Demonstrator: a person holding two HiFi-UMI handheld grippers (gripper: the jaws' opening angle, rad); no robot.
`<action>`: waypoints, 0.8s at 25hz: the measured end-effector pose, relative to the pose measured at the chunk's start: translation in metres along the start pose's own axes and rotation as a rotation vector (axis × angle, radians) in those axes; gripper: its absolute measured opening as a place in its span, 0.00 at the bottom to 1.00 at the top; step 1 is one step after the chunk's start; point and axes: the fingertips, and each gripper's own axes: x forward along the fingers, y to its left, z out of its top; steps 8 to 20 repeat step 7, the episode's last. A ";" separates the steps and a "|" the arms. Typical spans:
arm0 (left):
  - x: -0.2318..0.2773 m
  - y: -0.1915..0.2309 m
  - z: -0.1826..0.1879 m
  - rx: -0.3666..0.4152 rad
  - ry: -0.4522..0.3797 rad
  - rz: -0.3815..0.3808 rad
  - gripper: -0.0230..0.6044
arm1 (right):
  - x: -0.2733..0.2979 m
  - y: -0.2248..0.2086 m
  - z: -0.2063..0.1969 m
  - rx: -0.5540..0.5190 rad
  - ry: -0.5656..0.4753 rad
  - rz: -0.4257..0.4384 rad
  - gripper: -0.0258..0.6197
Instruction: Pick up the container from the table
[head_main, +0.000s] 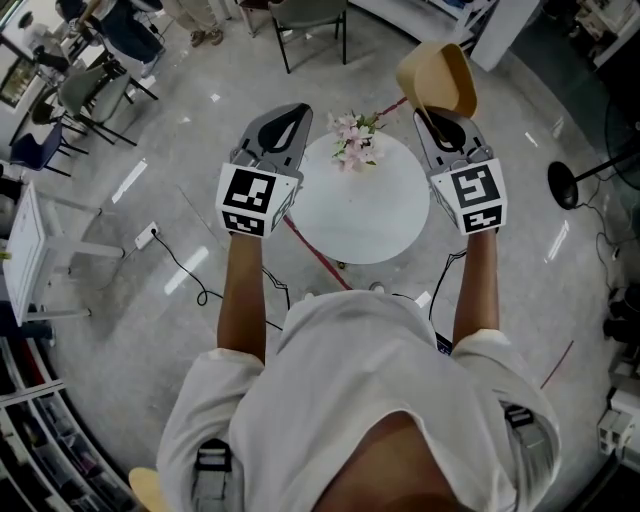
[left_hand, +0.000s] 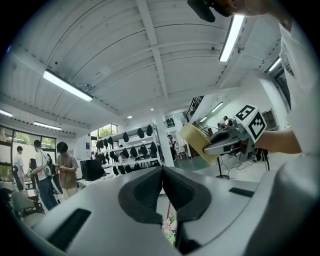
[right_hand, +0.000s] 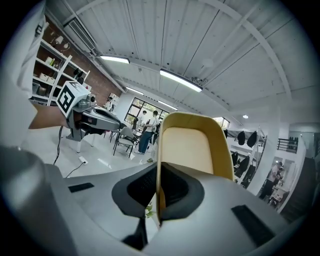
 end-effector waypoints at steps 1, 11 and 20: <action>0.000 0.000 0.000 -0.001 0.000 0.000 0.06 | 0.000 0.000 0.000 0.000 0.001 0.001 0.06; -0.002 0.001 0.002 -0.013 -0.002 0.001 0.06 | 0.001 -0.002 -0.003 -0.005 0.005 0.003 0.06; -0.002 0.001 0.002 -0.013 -0.002 0.001 0.06 | 0.001 -0.002 -0.003 -0.005 0.005 0.003 0.06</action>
